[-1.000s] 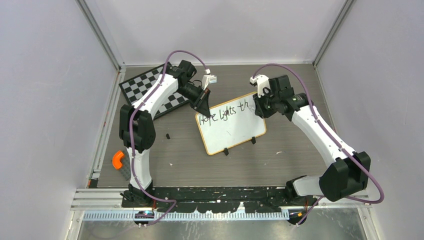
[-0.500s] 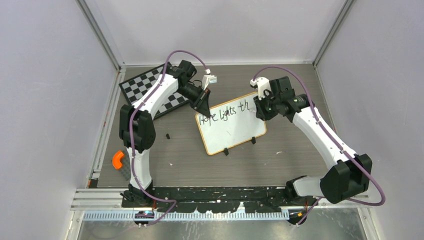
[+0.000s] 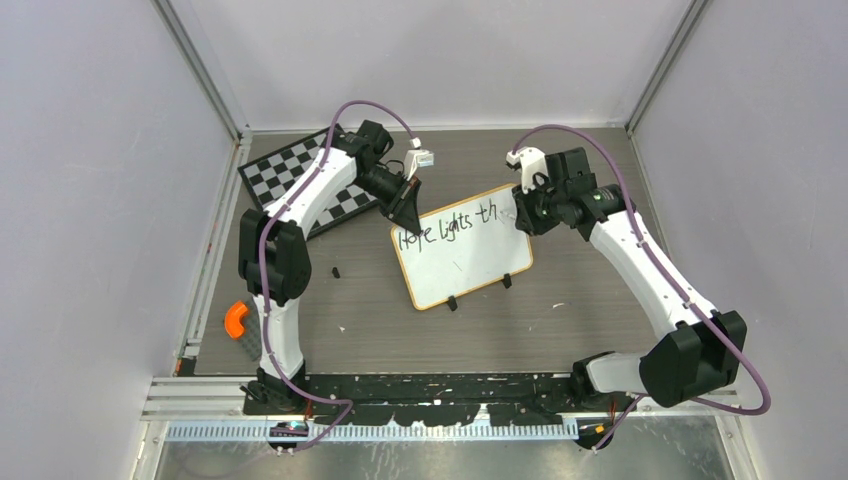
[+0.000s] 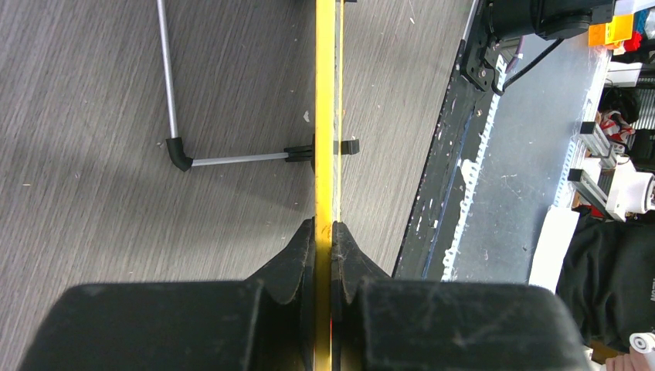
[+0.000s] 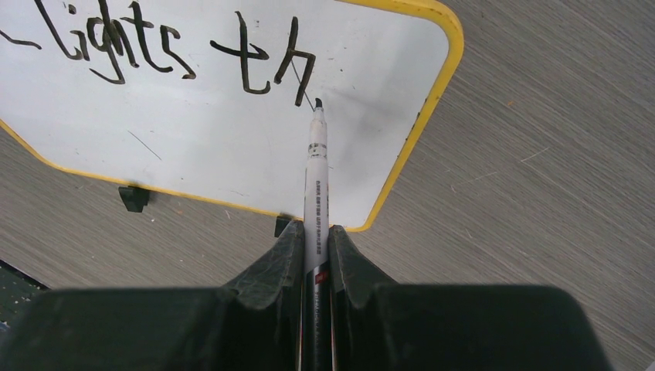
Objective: Write a sentence on the whiteboard
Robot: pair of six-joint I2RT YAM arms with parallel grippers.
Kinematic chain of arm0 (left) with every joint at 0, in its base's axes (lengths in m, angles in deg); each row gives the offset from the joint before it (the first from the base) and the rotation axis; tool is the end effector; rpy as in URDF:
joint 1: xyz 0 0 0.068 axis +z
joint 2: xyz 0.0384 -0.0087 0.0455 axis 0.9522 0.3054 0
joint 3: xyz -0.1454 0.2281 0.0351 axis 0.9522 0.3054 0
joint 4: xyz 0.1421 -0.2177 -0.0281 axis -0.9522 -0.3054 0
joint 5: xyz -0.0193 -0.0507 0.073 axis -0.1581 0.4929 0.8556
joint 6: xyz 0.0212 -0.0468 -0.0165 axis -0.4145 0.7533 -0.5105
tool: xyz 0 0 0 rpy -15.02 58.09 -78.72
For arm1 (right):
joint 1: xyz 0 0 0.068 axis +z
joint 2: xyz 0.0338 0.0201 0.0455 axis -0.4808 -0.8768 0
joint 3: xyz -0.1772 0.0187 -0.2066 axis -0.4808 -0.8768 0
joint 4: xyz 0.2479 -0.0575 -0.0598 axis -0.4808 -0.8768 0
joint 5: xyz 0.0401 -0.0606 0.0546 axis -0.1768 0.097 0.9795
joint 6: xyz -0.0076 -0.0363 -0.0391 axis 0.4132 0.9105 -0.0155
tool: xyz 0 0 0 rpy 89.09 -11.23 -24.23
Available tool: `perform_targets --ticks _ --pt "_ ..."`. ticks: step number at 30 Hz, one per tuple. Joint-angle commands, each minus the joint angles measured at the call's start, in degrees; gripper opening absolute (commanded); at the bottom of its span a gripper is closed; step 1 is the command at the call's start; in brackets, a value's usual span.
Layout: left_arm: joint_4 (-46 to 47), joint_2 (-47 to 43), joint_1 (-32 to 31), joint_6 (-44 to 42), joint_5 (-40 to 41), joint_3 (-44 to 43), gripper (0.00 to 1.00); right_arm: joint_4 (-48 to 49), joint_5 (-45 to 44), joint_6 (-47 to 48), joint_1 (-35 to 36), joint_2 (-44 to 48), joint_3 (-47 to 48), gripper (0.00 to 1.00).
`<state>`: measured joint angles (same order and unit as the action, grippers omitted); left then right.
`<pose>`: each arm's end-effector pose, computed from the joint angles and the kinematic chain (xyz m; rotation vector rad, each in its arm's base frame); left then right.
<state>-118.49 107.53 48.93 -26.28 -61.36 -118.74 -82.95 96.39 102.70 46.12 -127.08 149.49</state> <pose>0.3625 -0.1864 0.2803 1.1722 2.3575 -1.2799 0.2607 0.0885 0.3252 -0.7183 2.3122 0.2629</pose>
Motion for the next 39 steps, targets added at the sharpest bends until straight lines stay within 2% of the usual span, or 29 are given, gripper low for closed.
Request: perform_targets --ticks 1,26,39 --pt "-1.58 0.53 -0.27 -1.04 0.99 -1.19 0.0 1.87 0.45 -0.61 -0.17 0.75 1.23 0.0" --pt "-2.09 0.74 -0.27 -1.17 1.18 -1.86 0.0 3.95 -3.03 0.71 -1.47 -2.18 2.01 0.0" --pt "-2.27 1.31 -0.27 -1.16 1.16 -2.35 0.0 3.58 -0.37 0.26 -3.19 -2.42 4.24 0.0"
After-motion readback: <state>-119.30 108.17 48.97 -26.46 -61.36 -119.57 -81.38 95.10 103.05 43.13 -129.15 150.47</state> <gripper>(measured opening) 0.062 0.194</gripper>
